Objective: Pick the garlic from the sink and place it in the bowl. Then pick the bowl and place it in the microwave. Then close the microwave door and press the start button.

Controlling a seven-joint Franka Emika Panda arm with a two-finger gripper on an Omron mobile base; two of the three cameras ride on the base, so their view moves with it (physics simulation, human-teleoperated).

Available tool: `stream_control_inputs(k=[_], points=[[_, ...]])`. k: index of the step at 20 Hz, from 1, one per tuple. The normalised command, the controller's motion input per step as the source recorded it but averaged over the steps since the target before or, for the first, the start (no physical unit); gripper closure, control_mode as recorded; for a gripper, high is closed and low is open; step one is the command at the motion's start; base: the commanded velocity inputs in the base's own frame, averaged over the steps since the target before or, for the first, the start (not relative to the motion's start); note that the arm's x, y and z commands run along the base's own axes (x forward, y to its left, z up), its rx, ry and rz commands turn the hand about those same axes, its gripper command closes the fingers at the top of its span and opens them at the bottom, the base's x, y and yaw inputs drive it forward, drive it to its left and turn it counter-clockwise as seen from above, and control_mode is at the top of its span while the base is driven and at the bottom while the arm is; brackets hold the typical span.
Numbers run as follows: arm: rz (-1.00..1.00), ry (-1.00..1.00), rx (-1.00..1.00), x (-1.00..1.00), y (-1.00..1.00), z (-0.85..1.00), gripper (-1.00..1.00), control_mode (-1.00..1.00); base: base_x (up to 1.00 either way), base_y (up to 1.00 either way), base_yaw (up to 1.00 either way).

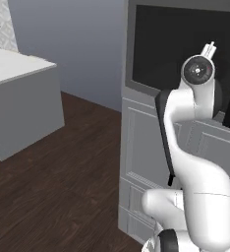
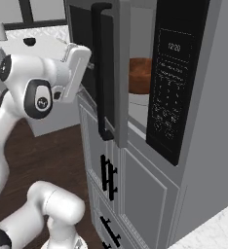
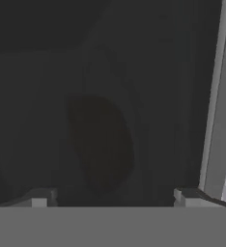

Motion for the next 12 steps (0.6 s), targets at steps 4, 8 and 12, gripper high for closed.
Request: stream_control_inputs(k=[4, 8, 12], points=[[-0.05, 0.0, 0.0, 0.36, -0.53, 0.0, -1.0, -1.0, 0.0, 0.0, 0.0], [-0.03, -0.01, 0.0, 0.45, -0.53, 0.0, -1.0, -1.0, 0.0, 0.0, 0.0], [-0.01, 0.0, 0.0, 0.74, -0.5, -0.12, -1.0, -1.0, 0.0, 0.0, 0.0]])
